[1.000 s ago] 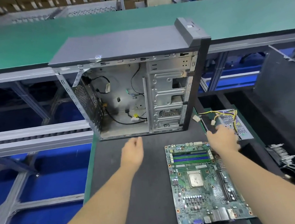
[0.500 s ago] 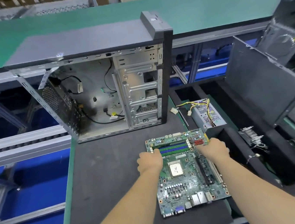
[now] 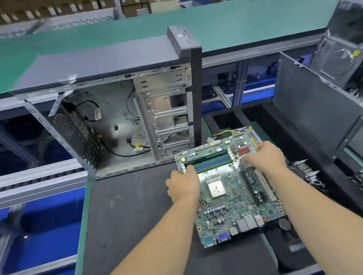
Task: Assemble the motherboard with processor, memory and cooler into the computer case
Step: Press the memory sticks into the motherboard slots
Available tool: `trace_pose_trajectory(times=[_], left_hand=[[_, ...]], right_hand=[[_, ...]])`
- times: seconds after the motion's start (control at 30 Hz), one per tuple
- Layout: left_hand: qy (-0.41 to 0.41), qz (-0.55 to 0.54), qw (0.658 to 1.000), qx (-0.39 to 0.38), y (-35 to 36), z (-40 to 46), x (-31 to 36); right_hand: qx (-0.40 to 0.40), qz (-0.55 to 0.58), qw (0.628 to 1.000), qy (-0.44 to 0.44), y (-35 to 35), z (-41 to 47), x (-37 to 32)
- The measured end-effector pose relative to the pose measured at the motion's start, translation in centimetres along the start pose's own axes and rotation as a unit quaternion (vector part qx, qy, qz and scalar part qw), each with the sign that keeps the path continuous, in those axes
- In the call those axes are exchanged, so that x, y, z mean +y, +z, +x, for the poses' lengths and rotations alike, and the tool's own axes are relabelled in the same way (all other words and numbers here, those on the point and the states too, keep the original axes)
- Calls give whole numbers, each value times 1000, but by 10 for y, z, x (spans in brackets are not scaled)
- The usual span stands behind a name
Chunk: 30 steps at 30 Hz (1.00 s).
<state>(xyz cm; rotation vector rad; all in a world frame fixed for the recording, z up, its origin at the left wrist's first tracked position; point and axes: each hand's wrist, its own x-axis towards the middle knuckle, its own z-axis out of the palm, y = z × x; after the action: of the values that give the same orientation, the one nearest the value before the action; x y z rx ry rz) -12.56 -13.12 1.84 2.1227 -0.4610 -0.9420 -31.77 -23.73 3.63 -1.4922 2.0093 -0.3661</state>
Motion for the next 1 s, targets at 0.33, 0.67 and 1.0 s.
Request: trace_pose_trajectory(times=[0.33,0.67,1.0], left_hand=[[28,-50,994,-91,83,-22,53],[47,-34,992,-111,134,-30,44],[74,-29,992,-97,149,-26,33]], right_hand=[[48,32,998,28,-68,60,54],[50,73,994,58,-72,93,103],[33,90,995,28,-64,101,113]])
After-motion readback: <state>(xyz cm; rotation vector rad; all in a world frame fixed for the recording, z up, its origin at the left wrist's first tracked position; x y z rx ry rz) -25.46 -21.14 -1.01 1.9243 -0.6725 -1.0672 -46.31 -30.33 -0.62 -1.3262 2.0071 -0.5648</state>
